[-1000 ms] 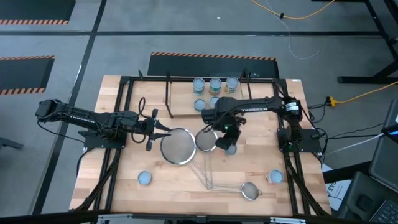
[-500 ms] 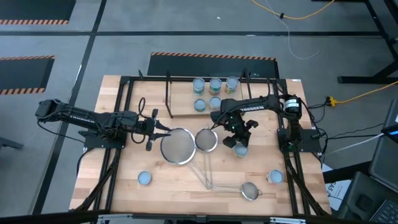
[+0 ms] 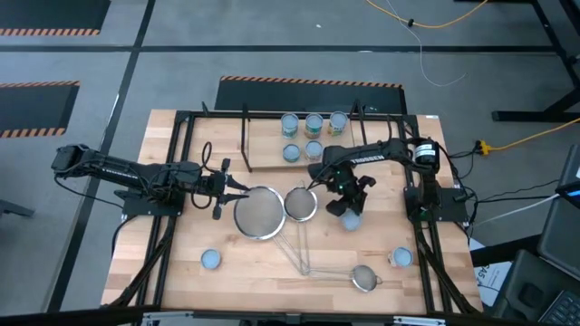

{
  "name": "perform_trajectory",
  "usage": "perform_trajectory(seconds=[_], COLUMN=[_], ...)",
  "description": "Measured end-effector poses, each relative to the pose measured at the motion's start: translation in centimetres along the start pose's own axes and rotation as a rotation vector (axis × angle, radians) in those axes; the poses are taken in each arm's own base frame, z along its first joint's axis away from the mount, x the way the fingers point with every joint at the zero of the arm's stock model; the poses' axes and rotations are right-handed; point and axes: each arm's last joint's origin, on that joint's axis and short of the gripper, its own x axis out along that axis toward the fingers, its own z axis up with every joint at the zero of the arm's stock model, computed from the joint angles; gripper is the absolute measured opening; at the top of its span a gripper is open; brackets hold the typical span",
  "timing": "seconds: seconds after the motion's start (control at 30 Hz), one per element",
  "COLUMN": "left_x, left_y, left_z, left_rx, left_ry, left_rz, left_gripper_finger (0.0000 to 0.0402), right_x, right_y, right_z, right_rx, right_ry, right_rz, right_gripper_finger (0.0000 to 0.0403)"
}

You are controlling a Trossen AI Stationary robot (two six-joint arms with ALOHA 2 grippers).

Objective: Pick and place cans onto a shelf
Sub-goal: Put the canned oranges on the shelf

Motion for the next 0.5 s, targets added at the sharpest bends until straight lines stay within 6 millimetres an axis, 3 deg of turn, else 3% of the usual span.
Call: perform_trajectory(seconds=[0.13,0.33,0.5], left_x=[0.0,0.0,0.0], left_y=[0.0,0.0,0.0], left_z=[0.0,0.0,0.0], left_rx=[0.000,0.000,-0.002], left_ry=[0.000,0.000,0.000], left_rz=[0.000,0.000,0.000], left_gripper_finger=[0.0082,0.0082,0.0082], right_x=[0.0,-0.2,-1.5], right_y=[0.0,-0.1,0.6], right_z=[0.0,-0.3,-2.6], right_rx=[-0.003,-0.018,-0.083], right_ry=[-0.001,0.002,-0.092], right_rz=[0.000,-0.004,-0.022], right_gripper_finger=[0.0094,0.0101,0.0102])
